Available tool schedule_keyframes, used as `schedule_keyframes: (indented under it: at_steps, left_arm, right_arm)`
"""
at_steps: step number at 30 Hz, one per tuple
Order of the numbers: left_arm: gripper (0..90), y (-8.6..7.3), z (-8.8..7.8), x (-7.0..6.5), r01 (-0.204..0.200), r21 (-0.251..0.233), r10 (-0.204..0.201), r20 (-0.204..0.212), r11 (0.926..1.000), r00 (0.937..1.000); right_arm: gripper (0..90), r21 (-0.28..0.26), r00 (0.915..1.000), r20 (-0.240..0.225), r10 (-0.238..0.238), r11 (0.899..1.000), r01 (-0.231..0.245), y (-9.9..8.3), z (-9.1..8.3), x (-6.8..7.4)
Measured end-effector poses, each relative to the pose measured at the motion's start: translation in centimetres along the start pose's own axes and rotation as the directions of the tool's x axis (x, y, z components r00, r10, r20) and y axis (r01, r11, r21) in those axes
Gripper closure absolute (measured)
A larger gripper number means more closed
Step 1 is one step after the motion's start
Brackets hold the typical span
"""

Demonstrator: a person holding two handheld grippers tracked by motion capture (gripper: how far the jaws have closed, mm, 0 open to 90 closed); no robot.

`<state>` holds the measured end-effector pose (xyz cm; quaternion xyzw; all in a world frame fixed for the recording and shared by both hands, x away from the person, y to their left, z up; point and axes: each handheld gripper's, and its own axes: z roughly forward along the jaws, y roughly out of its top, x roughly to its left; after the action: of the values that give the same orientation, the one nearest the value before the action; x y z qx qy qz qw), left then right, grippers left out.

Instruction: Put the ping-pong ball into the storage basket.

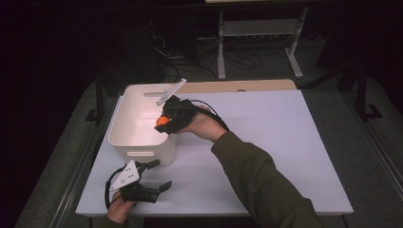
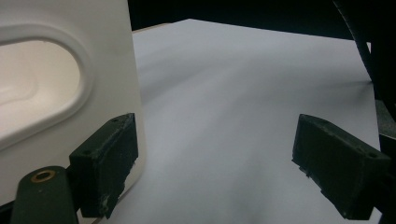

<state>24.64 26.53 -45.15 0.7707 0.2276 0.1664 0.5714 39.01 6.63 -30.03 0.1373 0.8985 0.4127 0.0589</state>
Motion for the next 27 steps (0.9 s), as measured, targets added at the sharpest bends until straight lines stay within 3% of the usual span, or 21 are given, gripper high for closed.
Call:
schedule_keyframes:
  at_steps: [13,19,27]
  left_arm:
    - [14.0,0.0,0.0,0.0,0.000,0.000,0.000,0.001,1.0000,1.0000]
    - [14.1,0.0,0.0,0.0,-0.001,0.002,0.001,0.001,1.0000,1.0000]
    - [14.0,0.0,0.0,0.0,0.000,0.000,0.000,0.002,1.0000,1.0000]
  right_arm:
    - [48.9,0.018,0.9999,-0.017,0.001,1.000,0.000,0.2,1.6,-0.1]
    - [40.3,0.011,0.9999,-0.002,0.013,1.000,-0.013,0.2,1.3,-0.1]
    - [38.7,-0.004,0.9998,0.011,0.016,1.000,-0.016,0.1,0.4,-0.4]
